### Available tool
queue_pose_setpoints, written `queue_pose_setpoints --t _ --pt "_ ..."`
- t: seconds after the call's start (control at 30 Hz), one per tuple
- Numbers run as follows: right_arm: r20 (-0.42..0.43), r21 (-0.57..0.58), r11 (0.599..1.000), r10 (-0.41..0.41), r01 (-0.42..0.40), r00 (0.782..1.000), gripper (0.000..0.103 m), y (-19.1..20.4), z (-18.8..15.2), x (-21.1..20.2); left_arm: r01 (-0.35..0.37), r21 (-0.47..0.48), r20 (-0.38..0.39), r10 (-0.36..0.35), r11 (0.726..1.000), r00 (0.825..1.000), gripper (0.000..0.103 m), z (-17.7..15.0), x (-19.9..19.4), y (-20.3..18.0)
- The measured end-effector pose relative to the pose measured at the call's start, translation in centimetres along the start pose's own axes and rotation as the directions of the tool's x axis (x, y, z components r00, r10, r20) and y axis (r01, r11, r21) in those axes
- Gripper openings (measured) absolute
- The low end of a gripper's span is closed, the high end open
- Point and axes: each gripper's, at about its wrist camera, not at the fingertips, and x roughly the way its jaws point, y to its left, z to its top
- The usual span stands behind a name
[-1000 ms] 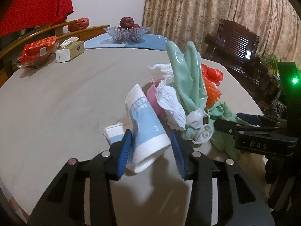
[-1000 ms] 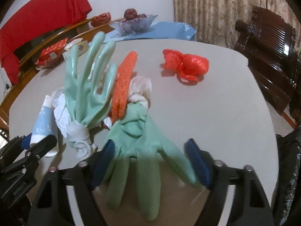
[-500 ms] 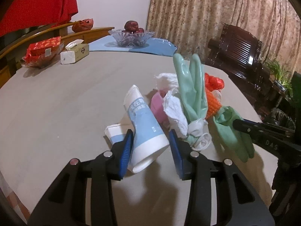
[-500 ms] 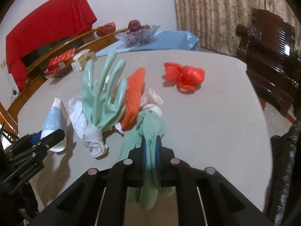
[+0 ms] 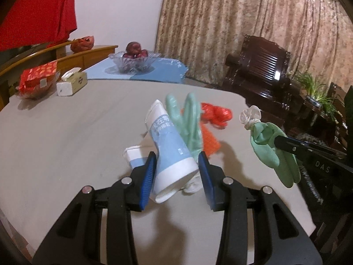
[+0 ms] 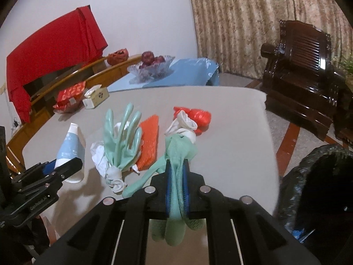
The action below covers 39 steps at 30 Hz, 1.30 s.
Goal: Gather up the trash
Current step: 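Carry the cup and glove over the bin and open both tools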
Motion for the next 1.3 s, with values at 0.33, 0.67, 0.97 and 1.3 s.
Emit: queue_pose_setpoints --t 0.33,0.67,0.97,1.3 --pt "0.084 0.025 0.999 -0.031 0.029 0.996 0.009 -2.1 0.5 -4.8 0.086 0.05 0.043 -0.088 0.995 0.995 0.038 1.6 -1.9 -4.3" --pt "0.14 0.075 0.991 -0.124 0.115 0.982 0.009 -5.9 -0.3 -10.0 0.207 0.128 0.033 -0.212 0.97 0.977 0.038 2.2 -1.8 -10.8" --pt "0.146 0.164 0.957 -0.265 0.241 0.953 0.009 -11.4 -2.7 -14.8 0.356 0.215 -0.016 -0.362 0.909 0.932 0.038 1.3 -0.2 -19.3" --pt "0.092 0.268 0.888 -0.409 0.373 0.908 0.009 -17.6 -6.3 -18.6 0.482 0.275 -0.108 -0.471 0.832 0.875 0.038 -0.5 2.6 -27.5"
